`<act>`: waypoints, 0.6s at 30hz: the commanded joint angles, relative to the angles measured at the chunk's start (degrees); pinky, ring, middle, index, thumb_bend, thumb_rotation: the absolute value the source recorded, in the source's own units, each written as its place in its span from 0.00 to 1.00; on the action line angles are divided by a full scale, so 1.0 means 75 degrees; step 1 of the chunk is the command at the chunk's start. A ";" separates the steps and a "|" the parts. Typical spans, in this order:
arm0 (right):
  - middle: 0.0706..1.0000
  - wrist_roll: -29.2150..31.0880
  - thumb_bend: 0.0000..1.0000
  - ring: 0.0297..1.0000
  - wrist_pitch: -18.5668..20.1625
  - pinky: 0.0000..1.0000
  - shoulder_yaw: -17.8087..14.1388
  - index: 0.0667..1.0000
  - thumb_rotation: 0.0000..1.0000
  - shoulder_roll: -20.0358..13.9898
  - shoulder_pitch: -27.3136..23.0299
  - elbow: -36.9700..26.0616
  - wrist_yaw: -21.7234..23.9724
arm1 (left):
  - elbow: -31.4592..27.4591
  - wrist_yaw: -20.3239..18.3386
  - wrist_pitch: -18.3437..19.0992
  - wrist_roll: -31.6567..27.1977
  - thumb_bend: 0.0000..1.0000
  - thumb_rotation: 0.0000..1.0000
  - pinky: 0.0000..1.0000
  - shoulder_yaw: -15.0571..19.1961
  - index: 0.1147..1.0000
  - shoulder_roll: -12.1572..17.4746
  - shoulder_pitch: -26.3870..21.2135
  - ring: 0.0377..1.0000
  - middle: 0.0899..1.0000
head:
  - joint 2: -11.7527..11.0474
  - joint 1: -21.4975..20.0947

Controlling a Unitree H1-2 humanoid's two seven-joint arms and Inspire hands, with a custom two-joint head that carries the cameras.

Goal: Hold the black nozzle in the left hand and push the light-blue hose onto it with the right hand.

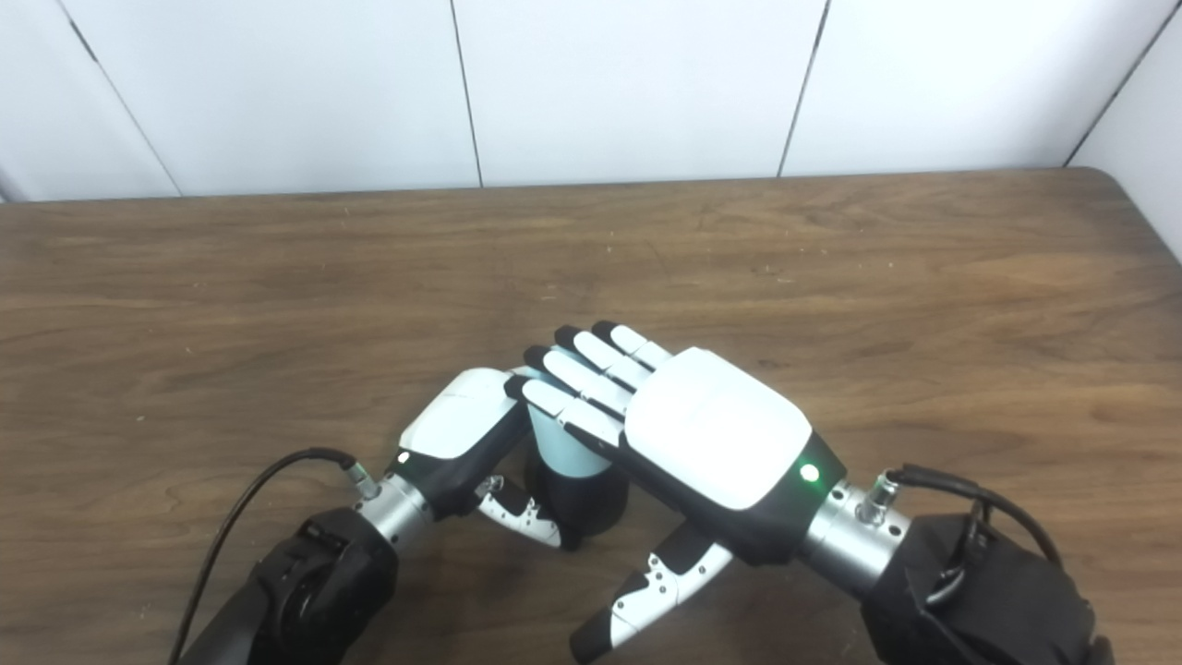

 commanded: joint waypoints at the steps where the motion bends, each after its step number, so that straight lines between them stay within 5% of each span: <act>1: 0.99 -0.0131 0.73 1.00 0.0062 1.00 0.0085 0.95 0.99 -0.0184 0.0168 0.0094 0.0288 | 0.0367 -0.0814 0.0139 0.0105 0.52 0.00 0.90 -0.0278 0.42 0.0290 0.0390 0.62 0.44 | 0.0005 0.0003; 18: 0.99 -0.0162 0.74 1.00 0.0171 1.00 0.0212 0.96 0.96 -0.0207 0.0273 0.0632 -0.0193 | 0.0321 -0.0914 0.0144 0.0052 0.52 0.00 0.90 -0.0272 0.42 0.0380 0.0352 0.63 0.45 | -0.0040 0.0020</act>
